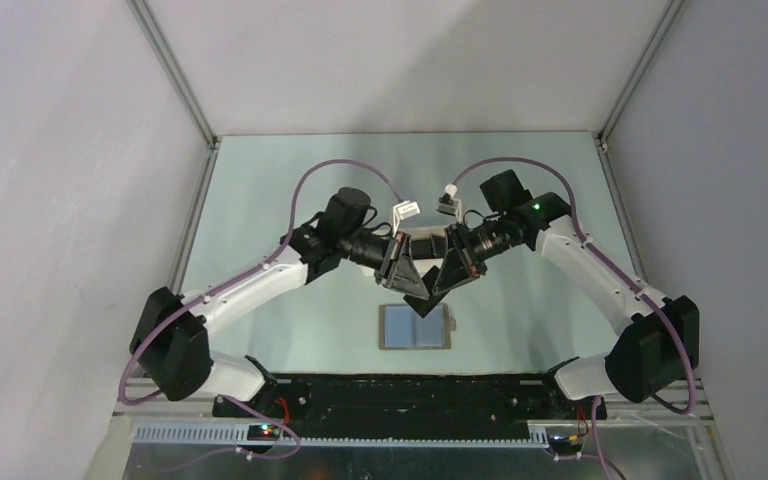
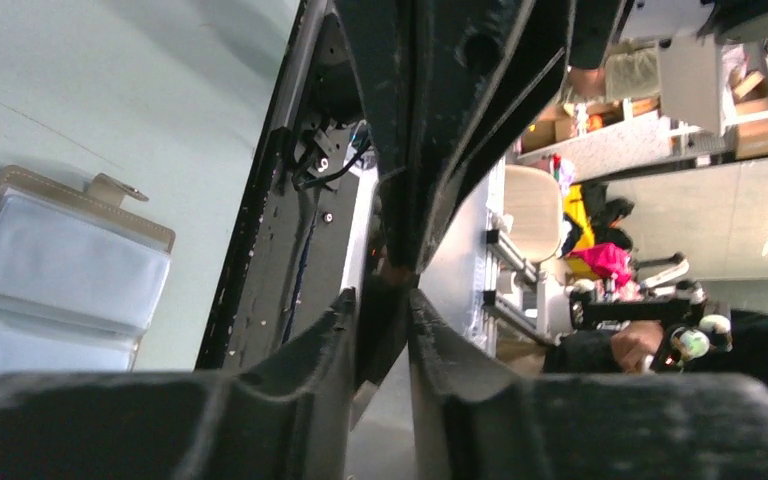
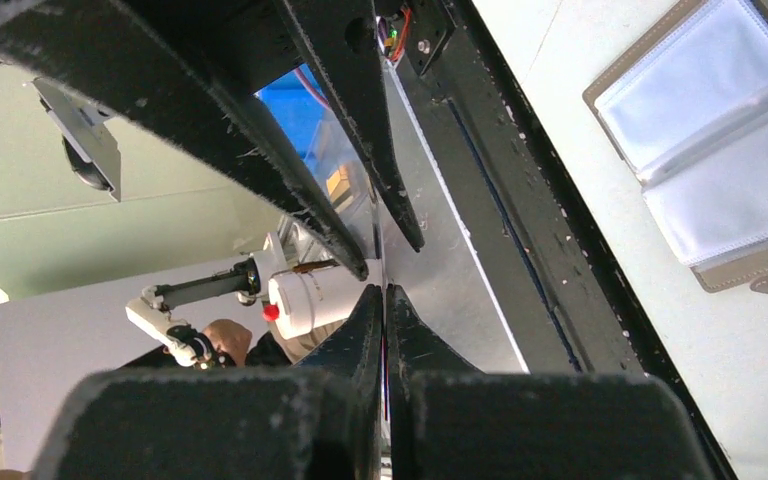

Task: Put the credit cards into the card holder
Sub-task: Pick up the credit card from the storage box.

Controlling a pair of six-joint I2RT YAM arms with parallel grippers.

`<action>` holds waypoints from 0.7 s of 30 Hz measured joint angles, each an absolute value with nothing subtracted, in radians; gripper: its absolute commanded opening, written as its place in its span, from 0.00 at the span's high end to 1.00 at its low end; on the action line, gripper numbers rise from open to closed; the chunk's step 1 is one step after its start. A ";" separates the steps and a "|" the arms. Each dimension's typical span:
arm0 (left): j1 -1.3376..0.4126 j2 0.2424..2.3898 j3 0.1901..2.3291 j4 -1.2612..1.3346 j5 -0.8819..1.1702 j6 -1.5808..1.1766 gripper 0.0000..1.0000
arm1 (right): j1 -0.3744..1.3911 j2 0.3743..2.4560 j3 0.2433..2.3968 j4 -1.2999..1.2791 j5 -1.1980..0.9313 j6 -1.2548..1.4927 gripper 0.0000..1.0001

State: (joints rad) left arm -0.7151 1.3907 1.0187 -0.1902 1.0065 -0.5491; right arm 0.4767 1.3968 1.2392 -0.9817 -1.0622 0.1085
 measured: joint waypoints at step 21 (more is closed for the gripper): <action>-0.738 1.069 0.811 0.026 0.483 -0.828 1.00 | 0.346 1.038 1.000 -0.511 -0.849 0.533 0.14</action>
